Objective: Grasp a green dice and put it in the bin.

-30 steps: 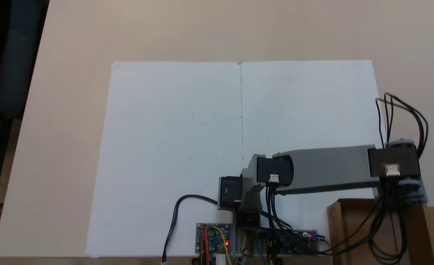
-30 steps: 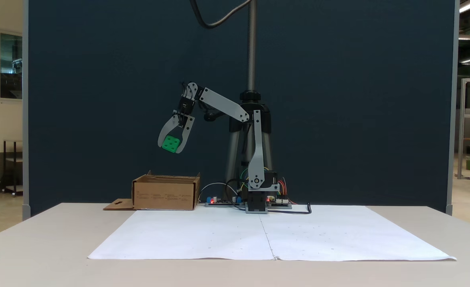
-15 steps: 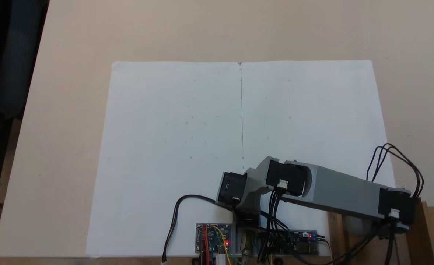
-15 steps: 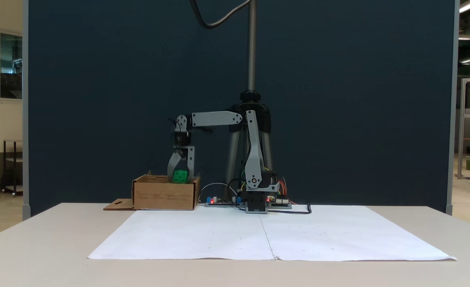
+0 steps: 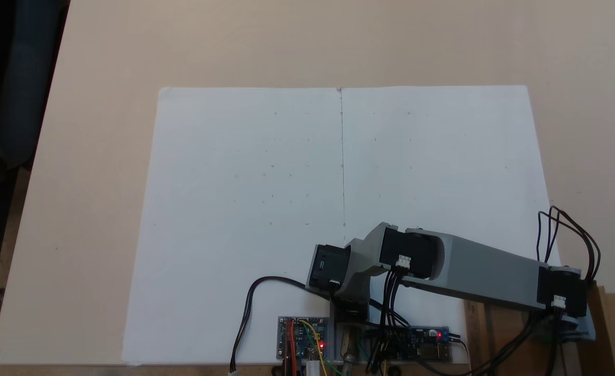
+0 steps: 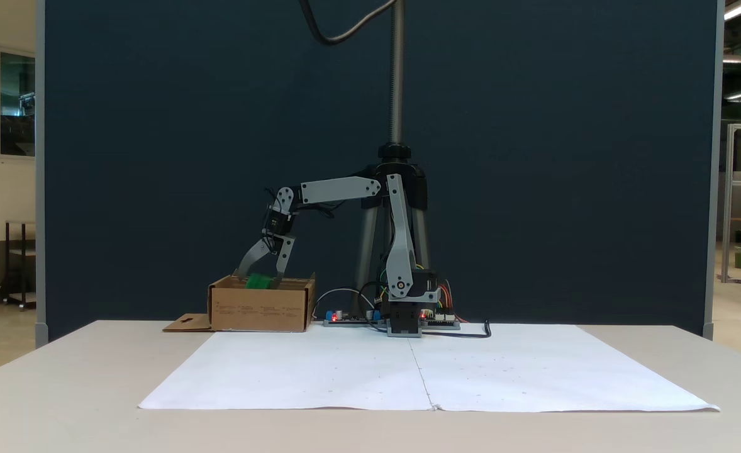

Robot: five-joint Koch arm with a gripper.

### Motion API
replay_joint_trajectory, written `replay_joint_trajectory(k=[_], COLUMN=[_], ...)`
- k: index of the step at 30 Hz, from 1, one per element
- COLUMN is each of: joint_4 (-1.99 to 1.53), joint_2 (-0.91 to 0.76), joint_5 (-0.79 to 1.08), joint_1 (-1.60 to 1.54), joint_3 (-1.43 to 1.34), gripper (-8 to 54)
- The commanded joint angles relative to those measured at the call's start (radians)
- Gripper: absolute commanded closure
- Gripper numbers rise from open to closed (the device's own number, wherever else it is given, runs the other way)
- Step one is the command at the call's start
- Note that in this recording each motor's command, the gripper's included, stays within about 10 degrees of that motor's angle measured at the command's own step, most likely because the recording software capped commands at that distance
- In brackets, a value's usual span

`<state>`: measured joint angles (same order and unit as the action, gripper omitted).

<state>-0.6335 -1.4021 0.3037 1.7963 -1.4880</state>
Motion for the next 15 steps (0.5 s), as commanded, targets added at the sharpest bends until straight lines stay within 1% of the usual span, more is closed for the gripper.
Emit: replay_joint_trajectory(k=[1, 3, 10, 11, 15], joint_4=[0.048, 0.049, 0.078, 0.086, 0.109], joint_2=[-0.026, -0.028, -0.075, -0.089, -0.149], joint_5=[0.092, 0.092, 0.074, 0.043, -0.183], joint_1=[0.008, 0.008, 0.002, -0.006, -0.071], joint_3=[0.017, 0.017, 0.02, 0.023, 0.089], gripper=[3.7, 2.2, 2.5, 2.5, 2.5])
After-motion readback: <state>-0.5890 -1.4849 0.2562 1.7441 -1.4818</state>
